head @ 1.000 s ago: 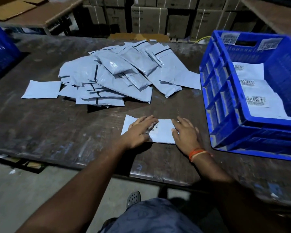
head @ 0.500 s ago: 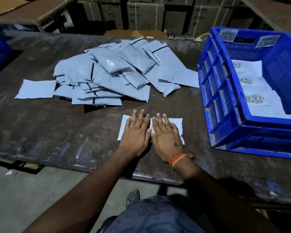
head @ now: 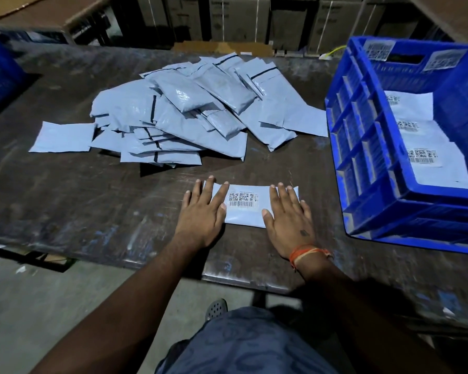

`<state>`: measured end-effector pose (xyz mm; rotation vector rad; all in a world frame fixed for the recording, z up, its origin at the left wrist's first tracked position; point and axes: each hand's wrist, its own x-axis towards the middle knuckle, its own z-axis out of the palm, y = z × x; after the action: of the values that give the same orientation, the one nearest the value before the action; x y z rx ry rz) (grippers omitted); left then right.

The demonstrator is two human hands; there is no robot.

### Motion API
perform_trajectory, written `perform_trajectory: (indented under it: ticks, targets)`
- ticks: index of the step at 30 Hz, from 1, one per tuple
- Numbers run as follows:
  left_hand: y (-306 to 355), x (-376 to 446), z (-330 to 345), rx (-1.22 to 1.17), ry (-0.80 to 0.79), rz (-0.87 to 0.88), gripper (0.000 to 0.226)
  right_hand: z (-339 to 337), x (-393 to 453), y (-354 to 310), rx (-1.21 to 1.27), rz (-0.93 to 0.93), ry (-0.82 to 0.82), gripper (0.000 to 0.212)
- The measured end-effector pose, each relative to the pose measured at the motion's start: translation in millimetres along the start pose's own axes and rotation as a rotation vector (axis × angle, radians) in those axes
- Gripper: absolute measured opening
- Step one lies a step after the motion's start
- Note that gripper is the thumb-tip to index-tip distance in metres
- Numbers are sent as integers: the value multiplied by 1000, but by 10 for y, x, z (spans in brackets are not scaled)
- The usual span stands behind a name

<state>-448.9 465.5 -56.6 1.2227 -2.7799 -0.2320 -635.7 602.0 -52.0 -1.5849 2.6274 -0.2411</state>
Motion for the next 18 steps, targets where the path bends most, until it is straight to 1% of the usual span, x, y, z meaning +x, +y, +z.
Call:
perform_trajectory:
  ticks: [6,9,12,13,15,16,18]
  targets:
    - [-127,-50,-26,9,-10,-70,59,-45,-44,96,-14,57,-42,77]
    - [-193,-55,-53,20,-22,-110,57,-64,-56,194,-30,79,-69,66]
    - [-178,-19,-78,18,-49,-205,56,-108,-74,300,-43,144,-79,64]
    - [-136,-18,-97,5,-28,-248,57,-148,-78,315,-20,188,-67,66]
    - [-24,-23,-135,-31,84,-326,58,-239,-72,311,59,276,-5,71]
    - [35,-28,-146,-64,143,-354,57,-278,-67,292,92,288,34,73]
    - [140,-24,-161,-131,201,-377,54,-325,-57,245,147,256,74,75]
